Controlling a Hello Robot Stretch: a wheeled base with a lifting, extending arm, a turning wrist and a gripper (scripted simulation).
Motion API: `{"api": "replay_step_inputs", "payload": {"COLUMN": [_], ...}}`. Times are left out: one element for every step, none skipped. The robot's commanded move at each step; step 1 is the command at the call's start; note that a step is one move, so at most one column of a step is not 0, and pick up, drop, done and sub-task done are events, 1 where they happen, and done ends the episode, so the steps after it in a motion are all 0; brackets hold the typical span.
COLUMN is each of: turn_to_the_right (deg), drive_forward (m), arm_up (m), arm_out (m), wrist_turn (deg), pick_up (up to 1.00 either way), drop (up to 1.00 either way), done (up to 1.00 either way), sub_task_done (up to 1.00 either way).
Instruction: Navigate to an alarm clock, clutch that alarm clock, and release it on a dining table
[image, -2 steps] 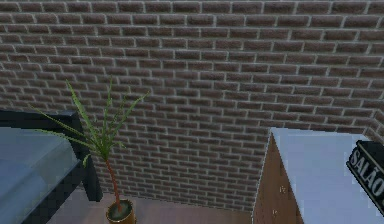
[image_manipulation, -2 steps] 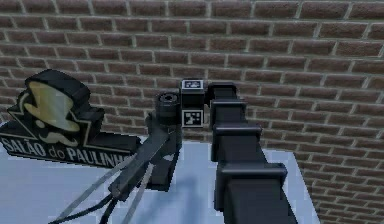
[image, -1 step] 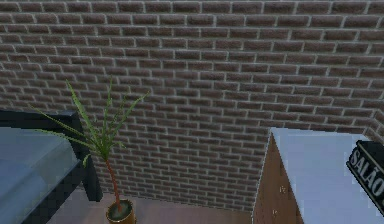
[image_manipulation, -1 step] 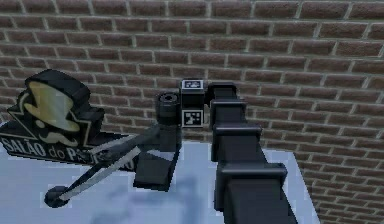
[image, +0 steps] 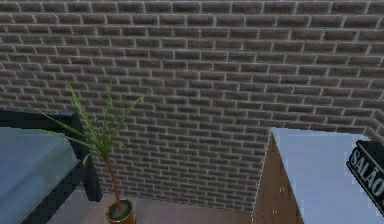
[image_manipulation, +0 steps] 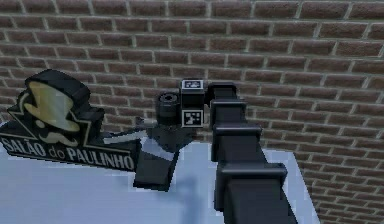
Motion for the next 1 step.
{"api": "replay_step_inputs", "payload": {"turn_to_the_right": [0.0], "drive_forward": [0.00], "arm_up": [0.00], "arm_out": [0.00], "wrist_turn": [27.0], "pick_up": [0.00], "drop": [0.00], "done": [0.00], "sub_task_done": [0.00]}}
